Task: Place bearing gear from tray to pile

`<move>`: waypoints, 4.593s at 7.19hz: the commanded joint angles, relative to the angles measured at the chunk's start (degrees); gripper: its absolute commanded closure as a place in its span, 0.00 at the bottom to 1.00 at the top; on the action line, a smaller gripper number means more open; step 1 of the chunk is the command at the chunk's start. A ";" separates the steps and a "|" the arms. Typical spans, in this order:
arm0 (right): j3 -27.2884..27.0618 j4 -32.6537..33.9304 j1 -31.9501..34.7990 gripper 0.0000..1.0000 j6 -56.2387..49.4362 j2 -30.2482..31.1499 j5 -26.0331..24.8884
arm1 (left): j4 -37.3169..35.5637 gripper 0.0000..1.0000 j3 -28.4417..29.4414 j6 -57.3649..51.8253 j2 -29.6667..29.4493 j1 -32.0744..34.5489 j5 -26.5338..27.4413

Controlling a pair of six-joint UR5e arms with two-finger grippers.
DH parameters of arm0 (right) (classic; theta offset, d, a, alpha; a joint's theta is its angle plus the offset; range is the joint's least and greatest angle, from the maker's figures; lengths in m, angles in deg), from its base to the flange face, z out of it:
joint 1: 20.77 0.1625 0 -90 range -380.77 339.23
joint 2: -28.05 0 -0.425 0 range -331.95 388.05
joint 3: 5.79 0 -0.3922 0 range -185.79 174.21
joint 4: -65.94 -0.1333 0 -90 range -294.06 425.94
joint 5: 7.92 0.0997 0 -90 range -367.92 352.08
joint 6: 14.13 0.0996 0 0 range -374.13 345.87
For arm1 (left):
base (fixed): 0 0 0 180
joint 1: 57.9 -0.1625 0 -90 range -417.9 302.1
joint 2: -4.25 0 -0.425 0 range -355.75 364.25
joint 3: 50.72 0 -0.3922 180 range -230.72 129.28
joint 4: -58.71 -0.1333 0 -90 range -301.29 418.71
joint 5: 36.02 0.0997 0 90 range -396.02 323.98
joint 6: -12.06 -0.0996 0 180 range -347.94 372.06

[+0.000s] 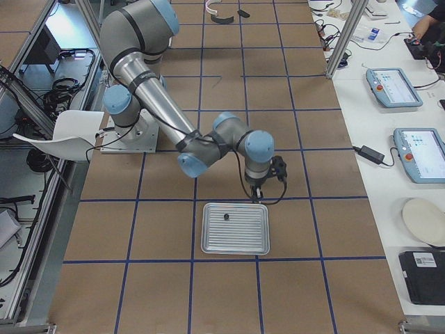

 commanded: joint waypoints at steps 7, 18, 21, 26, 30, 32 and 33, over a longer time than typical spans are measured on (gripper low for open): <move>0.00 7.83 55.29 1.00 80.84 -7.97 1.99 | 0.03 0.00 -0.09 0.00 0.07 0.00 0.00; 0.88 -1.17 36.76 0.00 59.40 0.23 -7.57 | -0.49 0.00 1.22 5.51 -3.17 0.35 -3.39; 0.62 -2.77 13.24 0.00 23.26 1.21 -7.07 | -13.03 0.00 0.53 14.27 -13.87 12.07 -7.82; -0.61 7.06 -10.98 0.00 -18.22 -8.25 -6.54 | -30.99 0.00 1.31 22.49 -32.95 21.16 -0.11; -10.88 17.89 -15.14 0.04 -22.95 -9.42 -2.58 | -36.27 0.01 0.52 24.70 -39.91 25.13 3.16; -10.90 17.28 -15.31 0.15 -22.33 -8.90 -3.11 | -36.10 0.26 0.79 24.70 -39.75 25.40 3.17; -10.81 17.54 -15.32 0.25 -22.07 -8.72 -3.20 | -36.09 0.44 0.52 24.18 -39.22 25.31 2.91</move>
